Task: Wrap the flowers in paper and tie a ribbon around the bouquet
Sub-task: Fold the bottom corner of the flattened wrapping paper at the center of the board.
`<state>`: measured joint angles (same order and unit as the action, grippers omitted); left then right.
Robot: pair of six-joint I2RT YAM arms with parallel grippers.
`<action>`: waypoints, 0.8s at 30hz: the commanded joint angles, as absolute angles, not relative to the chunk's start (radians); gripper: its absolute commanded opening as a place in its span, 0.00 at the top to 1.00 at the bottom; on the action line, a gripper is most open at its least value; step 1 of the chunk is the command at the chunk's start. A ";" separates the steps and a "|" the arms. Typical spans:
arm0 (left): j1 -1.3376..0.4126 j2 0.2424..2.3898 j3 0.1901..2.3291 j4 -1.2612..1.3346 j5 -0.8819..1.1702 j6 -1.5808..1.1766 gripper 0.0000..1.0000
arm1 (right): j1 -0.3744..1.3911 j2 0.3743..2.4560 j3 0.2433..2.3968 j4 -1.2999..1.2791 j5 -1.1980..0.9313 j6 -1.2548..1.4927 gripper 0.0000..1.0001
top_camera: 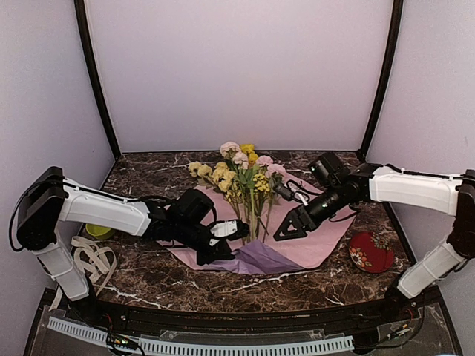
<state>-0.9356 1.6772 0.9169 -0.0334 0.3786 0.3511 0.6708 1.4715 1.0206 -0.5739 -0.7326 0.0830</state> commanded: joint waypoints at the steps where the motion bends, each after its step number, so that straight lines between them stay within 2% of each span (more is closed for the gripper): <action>1: -0.916 1.672 0.937 -0.074 0.418 0.330 1.00 | 0.712 1.395 1.012 -0.631 -0.738 0.087 0.24; 6: -0.909 1.672 0.931 -0.080 0.424 0.330 1.00 | 0.747 1.339 0.957 -0.614 -0.652 0.143 0.22; 10: -0.906 1.678 0.933 -0.081 0.427 0.327 1.00 | 0.810 1.352 0.885 -0.506 -0.608 0.200 0.22; 13: -0.904 1.681 0.937 -0.088 0.432 0.323 1.00 | 0.852 1.370 0.884 -0.507 -0.523 0.195 0.24; 15: -0.904 1.682 0.933 -0.089 0.438 0.322 1.00 | 0.856 1.366 0.861 -0.477 -0.513 0.205 0.28; 17: -0.902 1.681 0.928 -0.085 0.444 0.318 1.00 | 0.856 1.366 0.827 -0.424 -0.534 0.227 0.41; 18: -0.902 1.681 0.927 -0.084 0.444 0.314 1.00 | 0.857 1.369 0.815 -0.404 -0.531 0.241 0.51; 19: -0.902 1.680 0.927 -0.085 0.447 0.308 1.00 | 0.858 1.373 0.807 -0.390 -0.520 0.257 0.67; 20: -0.901 1.679 0.927 -0.087 0.453 0.303 1.00 | 0.856 1.377 0.801 -0.379 -0.506 0.269 0.78; 22: -0.900 1.671 0.925 -0.088 0.466 0.292 1.00 | 0.855 1.377 0.799 -0.367 -0.487 0.288 0.95; 23: -0.900 1.665 0.922 -0.088 0.472 0.284 0.98 | 0.854 1.374 0.803 -0.369 -0.460 0.294 1.00; 24: -0.900 1.656 0.914 -0.085 0.477 0.273 0.89 | 0.852 1.374 0.808 -0.373 -0.433 0.296 1.00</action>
<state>-0.9092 1.6775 0.9169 -0.0616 0.4366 0.3107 0.8509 1.3743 0.8055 -0.4404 -0.5159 0.2615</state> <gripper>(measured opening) 0.014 0.022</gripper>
